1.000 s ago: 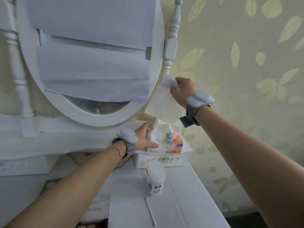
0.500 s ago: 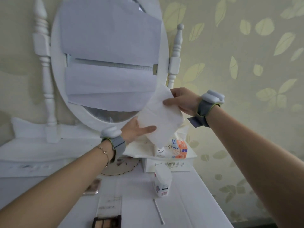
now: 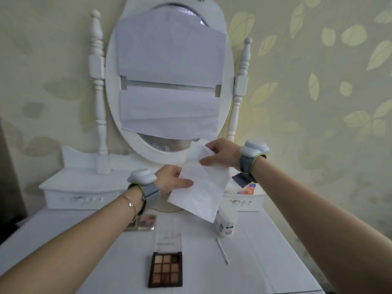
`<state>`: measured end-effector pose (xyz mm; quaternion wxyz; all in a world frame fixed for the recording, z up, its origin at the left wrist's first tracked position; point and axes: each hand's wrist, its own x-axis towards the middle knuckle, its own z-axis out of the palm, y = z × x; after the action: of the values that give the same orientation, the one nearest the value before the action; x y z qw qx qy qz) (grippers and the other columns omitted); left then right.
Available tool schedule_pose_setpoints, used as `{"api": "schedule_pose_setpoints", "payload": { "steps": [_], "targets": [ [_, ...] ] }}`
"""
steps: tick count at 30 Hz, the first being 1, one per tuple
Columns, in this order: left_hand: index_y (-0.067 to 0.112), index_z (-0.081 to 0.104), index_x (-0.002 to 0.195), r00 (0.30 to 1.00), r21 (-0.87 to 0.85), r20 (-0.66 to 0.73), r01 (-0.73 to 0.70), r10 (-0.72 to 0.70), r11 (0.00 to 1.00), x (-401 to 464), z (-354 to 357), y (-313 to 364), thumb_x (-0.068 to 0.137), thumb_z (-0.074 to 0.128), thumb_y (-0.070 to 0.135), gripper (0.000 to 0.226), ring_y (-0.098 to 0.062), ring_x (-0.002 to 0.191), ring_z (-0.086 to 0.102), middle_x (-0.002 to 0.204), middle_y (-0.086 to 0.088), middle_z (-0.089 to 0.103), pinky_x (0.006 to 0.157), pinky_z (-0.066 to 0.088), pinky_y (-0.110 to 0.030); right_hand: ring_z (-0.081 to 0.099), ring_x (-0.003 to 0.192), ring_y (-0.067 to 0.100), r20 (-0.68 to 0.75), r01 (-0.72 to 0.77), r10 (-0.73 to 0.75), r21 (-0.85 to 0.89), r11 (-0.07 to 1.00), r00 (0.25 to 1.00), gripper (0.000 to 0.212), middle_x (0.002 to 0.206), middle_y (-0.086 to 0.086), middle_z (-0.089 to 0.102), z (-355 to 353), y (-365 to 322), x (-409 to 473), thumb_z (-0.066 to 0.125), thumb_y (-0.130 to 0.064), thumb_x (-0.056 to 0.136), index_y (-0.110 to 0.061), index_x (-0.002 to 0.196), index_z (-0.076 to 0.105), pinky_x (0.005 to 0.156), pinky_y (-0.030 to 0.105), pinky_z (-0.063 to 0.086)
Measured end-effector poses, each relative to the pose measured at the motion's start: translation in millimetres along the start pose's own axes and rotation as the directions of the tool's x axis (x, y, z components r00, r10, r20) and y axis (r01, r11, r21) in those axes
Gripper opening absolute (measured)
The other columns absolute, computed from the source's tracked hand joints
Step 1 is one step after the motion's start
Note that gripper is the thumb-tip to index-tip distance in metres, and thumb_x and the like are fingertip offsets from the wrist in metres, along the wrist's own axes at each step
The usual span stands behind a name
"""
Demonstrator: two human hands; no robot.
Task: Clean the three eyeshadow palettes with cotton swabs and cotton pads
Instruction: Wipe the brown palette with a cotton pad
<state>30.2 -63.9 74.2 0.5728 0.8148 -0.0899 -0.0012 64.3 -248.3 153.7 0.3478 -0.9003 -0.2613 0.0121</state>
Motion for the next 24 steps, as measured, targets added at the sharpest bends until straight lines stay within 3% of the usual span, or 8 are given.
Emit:
{"api": "schedule_pose_setpoints", "payload": {
  "steps": [3, 7, 10, 13, 15, 20, 22, 24],
  "targets": [
    [0.001, 0.067, 0.101, 0.996, 0.003, -0.051, 0.078, -0.078, 0.997, -9.6, -4.3, -5.6, 0.072, 0.075, 0.014, 0.032, -0.023, 0.082, 0.066, 0.091, -0.011, 0.069, 0.073, 0.054, -0.029, 0.057, 0.070, 0.012, 0.044, 0.008, -0.005, -0.074, 0.997, 0.999, 0.008, 0.074, -0.002, 0.065, 15.2, 0.0, -5.4, 0.070, -0.025, 0.077, -0.017, 0.076, 0.071, 0.070, 0.028, 0.047],
    [0.007, 0.066, 0.081, 0.980, -0.043, -0.124, 0.149, -0.153, 0.988, -23.0, -12.0, -11.2, 0.082, 0.067, 0.009, 0.002, -0.010, 0.054, 0.061, 0.068, -0.003, 0.063, 0.044, 0.045, -0.016, 0.060, 0.074, 0.013, 0.172, -0.019, 0.037, -0.102, 0.995, 0.984, 0.017, 0.081, 0.002, 0.069, 35.1, -3.8, -18.9, 0.072, -0.031, 0.077, -0.017, 0.087, 0.073, 0.073, 0.030, 0.048],
    [0.008, 0.065, 0.071, 0.966, -0.123, -0.163, 0.180, -0.199, 0.976, -32.8, -18.3, -13.5, 0.075, 0.073, 0.013, 0.009, -0.020, 0.063, 0.060, 0.070, -0.008, 0.063, 0.050, 0.046, -0.022, 0.064, 0.084, 0.016, 0.257, -0.035, 0.052, -0.070, 0.997, 0.965, 0.030, 0.090, -0.002, 0.071, 49.7, -9.1, -29.8, 0.075, -0.034, 0.075, -0.017, 0.100, 0.072, 0.081, 0.025, 0.048],
    [0.000, 0.065, 0.082, 0.952, -0.274, -0.190, 0.182, -0.239, 0.944, -41.0, -20.1, -11.5, 0.081, 0.065, 0.004, 0.003, -0.024, 0.067, 0.063, 0.075, -0.012, 0.064, 0.051, 0.050, -0.026, 0.062, 0.105, 0.010, 0.292, -0.075, 0.089, -0.058, 0.995, 0.952, 0.047, 0.106, -0.013, 0.068, 64.0, -9.9, -37.0, 0.077, -0.042, 0.071, -0.031, 0.115, 0.065, 0.097, 0.023, 0.043],
    [-0.005, 0.060, 0.088, 0.939, -0.409, -0.195, 0.183, -0.282, 0.894, -49.3, -21.8, -8.1, 0.085, 0.056, -0.005, 0.005, -0.025, 0.068, 0.064, 0.080, -0.016, 0.064, 0.052, 0.054, -0.028, 0.058, 0.109, 0.005, 0.306, -0.089, 0.093, -0.028, 0.996, 0.948, 0.057, 0.113, -0.015, 0.064, 75.3, -11.0, -39.5, 0.078, -0.040, 0.071, -0.033, 0.124, 0.059, 0.096, 0.020, 0.040],
    [-0.005, 0.058, 0.105, 0.954, -0.588, -0.113, 0.162, -0.279, 0.792, -62.8, -29.3, -7.7, 0.087, 0.062, 0.014, 0.026, -0.025, 0.074, 0.071, 0.097, -0.021, 0.068, 0.061, 0.058, -0.028, 0.050, 0.053, -0.009, 0.256, -0.067, 0.021, 0.170, 0.983, 0.966, 0.013, 0.063, -0.016, 0.057, 99.5, -9.2, -42.4, 0.075, -0.024, 0.077, -0.028, 0.082, 0.064, 0.054, 0.007, 0.038],
    [-0.004, 0.053, 0.107, 0.952, -0.597, -0.080, 0.191, -0.294, 0.779, -67.5, -31.4, -9.3, 0.088, 0.063, 0.026, 0.036, -0.030, 0.080, 0.071, 0.099, -0.024, 0.066, 0.062, 0.059, -0.032, 0.056, 0.064, -0.002, 0.225, -0.081, 0.027, 0.234, 0.969, 0.974, 0.006, 0.068, -0.012, 0.061, 109.3, -7.8, -42.6, 0.073, -0.024, 0.080, -0.024, 0.084, 0.069, 0.066, 0.014, 0.045],
    [-0.003, 0.052, 0.101, 0.952, -0.608, -0.067, 0.199, -0.300, 0.768, -69.9, -32.2, -10.4, 0.091, 0.058, 0.029, 0.034, -0.035, 0.087, 0.069, 0.100, -0.026, 0.064, 0.065, 0.060, -0.035, 0.060, 0.082, 0.012, 0.193, -0.110, 0.049, 0.320, 0.941, 0.980, 0.019, 0.086, 0.003, 0.065, 119.0, -4.8, -39.8, 0.067, -0.022, 0.085, -0.008, 0.098, 0.069, 0.080, 0.025, 0.052]
  ]
}}
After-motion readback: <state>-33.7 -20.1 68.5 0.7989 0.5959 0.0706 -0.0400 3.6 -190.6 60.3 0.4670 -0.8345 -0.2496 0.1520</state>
